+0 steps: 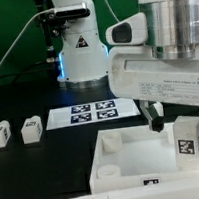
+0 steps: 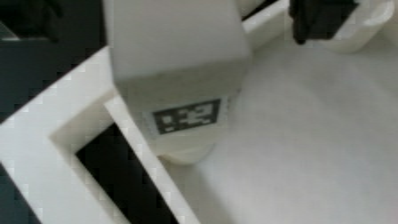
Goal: Assemble one leg
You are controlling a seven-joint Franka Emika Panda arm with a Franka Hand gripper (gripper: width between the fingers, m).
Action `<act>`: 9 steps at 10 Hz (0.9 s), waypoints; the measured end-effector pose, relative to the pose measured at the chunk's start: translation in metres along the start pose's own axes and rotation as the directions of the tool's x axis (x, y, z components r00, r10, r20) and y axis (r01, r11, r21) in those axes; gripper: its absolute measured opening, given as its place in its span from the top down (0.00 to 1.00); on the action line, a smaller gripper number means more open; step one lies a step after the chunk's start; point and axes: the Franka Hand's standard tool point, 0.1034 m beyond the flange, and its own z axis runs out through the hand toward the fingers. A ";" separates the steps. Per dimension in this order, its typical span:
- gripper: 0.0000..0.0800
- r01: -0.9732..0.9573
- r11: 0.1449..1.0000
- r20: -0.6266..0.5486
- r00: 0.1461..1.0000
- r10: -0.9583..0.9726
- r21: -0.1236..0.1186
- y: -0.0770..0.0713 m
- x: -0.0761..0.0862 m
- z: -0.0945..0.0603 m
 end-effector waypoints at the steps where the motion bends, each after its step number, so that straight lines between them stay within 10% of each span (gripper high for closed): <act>1: 0.19 0.008 1.000 -0.001 1.000 -0.008 0.010 -0.003 0.000 -0.007; 9: 0.19 0.022 0.999 -0.005 1.000 -0.021 0.024 -0.010 -0.002 -0.019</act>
Offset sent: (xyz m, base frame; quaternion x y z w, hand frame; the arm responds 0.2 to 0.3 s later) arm -0.0037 0.0051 0.0168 -0.0246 -0.0047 -0.0265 0.9993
